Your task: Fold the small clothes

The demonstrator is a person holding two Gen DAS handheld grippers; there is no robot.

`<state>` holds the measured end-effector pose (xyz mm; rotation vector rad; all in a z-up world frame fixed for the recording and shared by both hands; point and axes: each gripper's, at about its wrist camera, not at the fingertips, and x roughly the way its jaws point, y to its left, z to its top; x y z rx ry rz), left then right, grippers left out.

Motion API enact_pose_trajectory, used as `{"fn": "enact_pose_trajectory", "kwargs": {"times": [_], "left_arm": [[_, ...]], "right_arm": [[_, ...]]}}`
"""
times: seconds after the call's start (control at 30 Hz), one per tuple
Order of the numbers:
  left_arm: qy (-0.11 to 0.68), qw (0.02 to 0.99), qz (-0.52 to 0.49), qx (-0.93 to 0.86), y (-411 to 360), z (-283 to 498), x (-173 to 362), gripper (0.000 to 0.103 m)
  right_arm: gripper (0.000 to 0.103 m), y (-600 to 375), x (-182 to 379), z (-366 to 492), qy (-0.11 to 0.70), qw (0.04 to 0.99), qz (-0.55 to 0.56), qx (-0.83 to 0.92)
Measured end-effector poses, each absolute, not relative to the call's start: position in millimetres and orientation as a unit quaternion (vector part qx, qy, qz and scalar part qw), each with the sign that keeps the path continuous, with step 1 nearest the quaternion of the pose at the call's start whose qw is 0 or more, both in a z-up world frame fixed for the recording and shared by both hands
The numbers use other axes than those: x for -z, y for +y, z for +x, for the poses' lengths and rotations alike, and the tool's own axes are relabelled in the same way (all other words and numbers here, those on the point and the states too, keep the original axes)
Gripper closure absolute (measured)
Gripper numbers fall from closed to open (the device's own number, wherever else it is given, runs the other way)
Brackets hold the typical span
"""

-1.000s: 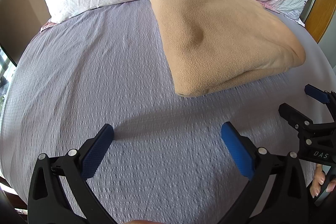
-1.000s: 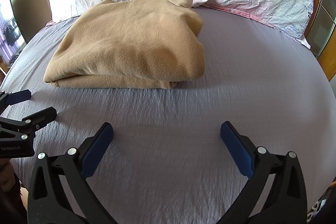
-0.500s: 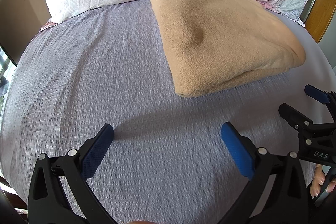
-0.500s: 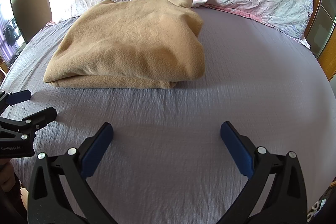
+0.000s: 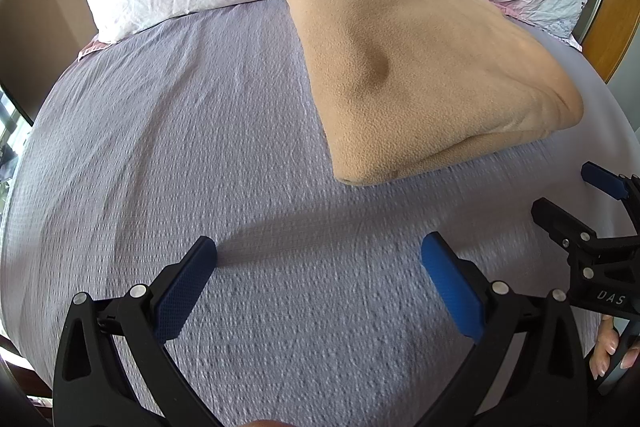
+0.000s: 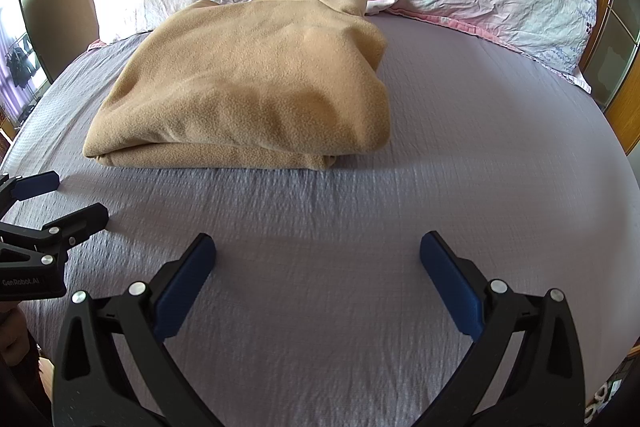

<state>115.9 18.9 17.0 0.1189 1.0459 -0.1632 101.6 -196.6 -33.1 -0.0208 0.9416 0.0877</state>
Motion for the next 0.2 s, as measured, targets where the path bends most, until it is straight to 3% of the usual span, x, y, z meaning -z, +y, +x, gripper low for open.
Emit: {"fn": "enact_pose_trajectory", "kwargs": {"times": [0.2], "left_arm": [[0.498, 0.862, 0.056, 0.077, 18.5, 115.5, -16.8, 0.001]], "right_arm": [[0.002, -196.2, 33.4, 101.5, 0.453, 0.89, -0.01, -0.042]]}}
